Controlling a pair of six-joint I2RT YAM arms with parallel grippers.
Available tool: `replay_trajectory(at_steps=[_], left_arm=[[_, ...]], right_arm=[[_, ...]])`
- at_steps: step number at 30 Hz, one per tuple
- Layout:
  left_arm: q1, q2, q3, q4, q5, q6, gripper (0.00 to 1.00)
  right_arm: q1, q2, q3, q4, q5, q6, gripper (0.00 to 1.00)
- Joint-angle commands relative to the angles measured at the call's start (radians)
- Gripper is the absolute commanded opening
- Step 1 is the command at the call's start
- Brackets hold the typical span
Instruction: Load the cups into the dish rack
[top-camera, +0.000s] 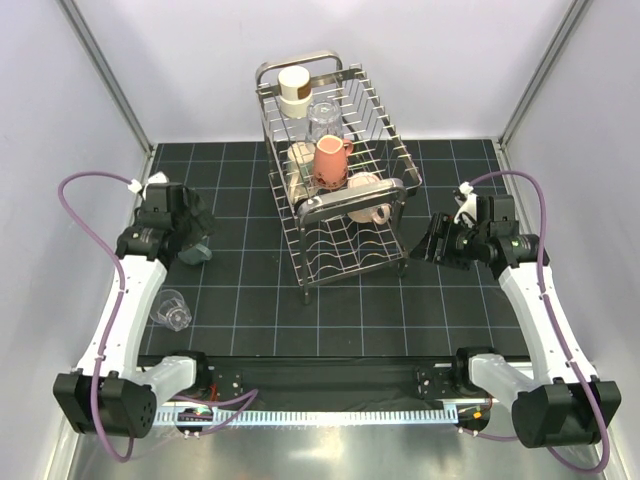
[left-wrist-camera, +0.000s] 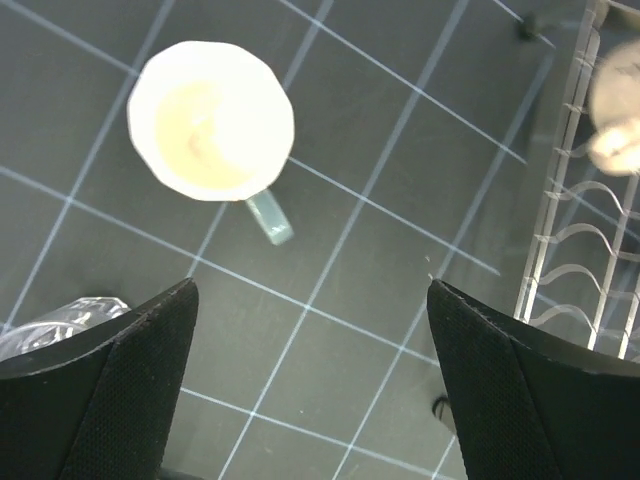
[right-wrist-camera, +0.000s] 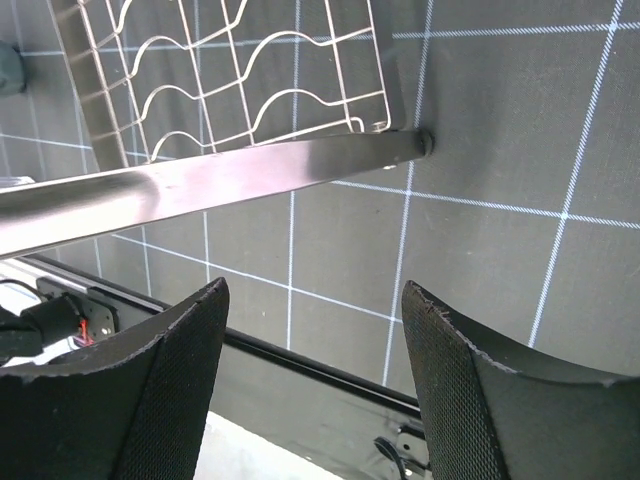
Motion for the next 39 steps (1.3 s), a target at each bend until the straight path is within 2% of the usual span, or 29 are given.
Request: replay_trajectory(at_steps=[1,5,9,12,15,24,31,35,39], left_arm=[[0.019,0.010,0.013,0.017,-0.070,-0.060,0.91],[0.030,-0.010,-0.008,0.012,-0.176,-0.097,0.89],[0.074,0.004,-0.024,0.028,-0.176,-0.122,0.89],[0.124,0.063,-0.015,0.019,-0.196,-0.158,0.89],[0.169,0.143,0.002,0.003,-0.155,-0.175,0.88],[0.208,0.223,-0.019,0.077,-0.150,-0.206,0.82],[0.213,0.280,-0.053,0.111,-0.127,-0.231,0.76],[0.214,0.301,-0.061,0.117,-0.120,-0.235,0.65],[0.217,0.312,-0.073,0.129,-0.123,-0.237,0.63]], right_arm=[[0.001,-0.042,0.012,0.050,-0.031,0.031,0.71],[0.002,-0.070,-0.003,0.047,-0.012,0.043,0.71],[0.002,-0.073,-0.006,0.036,0.034,0.032,0.71],[0.001,-0.073,-0.009,0.044,0.040,0.035,0.71],[0.002,-0.070,-0.011,0.059,0.017,0.046,0.71],[0.002,-0.066,-0.032,0.102,-0.003,0.071,0.71],[0.002,-0.083,-0.041,0.097,0.015,0.074,0.71],[0.002,-0.093,-0.031,0.091,0.021,0.077,0.72],[0.002,-0.105,-0.026,0.083,0.029,0.083,0.72]])
